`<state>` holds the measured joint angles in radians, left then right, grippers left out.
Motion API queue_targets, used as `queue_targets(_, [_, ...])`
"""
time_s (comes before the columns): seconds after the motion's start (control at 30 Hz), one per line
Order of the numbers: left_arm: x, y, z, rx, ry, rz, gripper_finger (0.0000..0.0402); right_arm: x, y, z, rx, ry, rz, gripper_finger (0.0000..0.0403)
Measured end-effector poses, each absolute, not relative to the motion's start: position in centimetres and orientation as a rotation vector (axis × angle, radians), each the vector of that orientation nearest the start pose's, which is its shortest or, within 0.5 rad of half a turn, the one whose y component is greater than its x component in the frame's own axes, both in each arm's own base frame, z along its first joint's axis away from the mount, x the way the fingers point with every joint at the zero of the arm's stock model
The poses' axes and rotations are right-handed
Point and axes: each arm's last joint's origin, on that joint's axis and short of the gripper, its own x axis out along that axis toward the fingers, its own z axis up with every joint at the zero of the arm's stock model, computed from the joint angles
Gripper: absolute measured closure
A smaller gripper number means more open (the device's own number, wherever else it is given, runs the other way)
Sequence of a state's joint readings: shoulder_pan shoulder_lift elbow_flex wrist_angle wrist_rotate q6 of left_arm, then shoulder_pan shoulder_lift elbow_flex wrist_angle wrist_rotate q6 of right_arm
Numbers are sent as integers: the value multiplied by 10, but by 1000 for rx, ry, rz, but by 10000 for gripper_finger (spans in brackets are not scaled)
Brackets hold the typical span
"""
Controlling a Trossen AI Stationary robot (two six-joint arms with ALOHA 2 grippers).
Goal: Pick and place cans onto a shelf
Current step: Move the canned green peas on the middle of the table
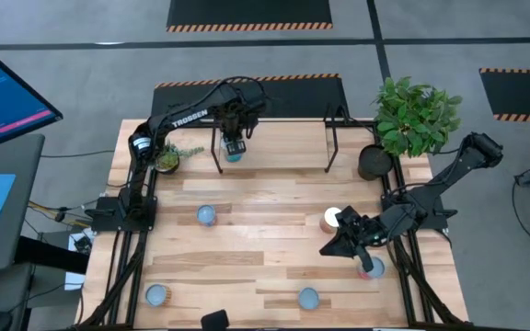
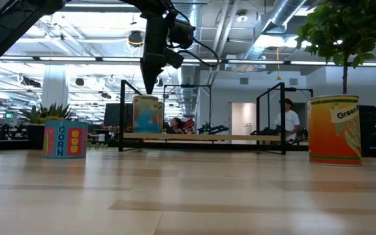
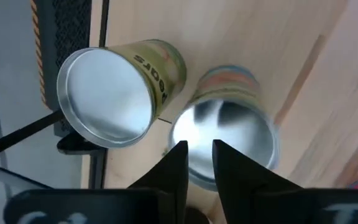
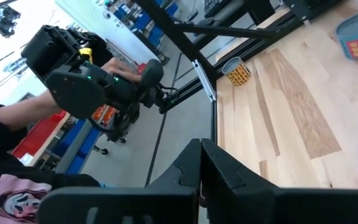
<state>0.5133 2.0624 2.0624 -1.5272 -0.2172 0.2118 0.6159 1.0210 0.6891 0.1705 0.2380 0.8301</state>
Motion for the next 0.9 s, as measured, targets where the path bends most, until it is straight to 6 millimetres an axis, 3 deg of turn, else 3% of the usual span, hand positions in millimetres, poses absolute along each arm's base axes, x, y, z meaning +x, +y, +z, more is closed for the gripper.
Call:
queue_targets(0.27, [345, 187, 303, -159, 1541, 356, 339, 190, 126, 289, 747, 301, 289, 370])
queue_targets(0.53, [366, 152, 303, -150, 1475, 220, 339, 190, 126, 289, 745, 305, 286, 370])
queue_targets(0.73, [392, 92, 305, -272, 1365, -55, 339, 189, 125, 284, 725, 345, 269, 370])
queue_targets(0.9, [417, 34, 308, -110, 1224, -166, 339, 188, 126, 280, 737, 415, 301, 370])
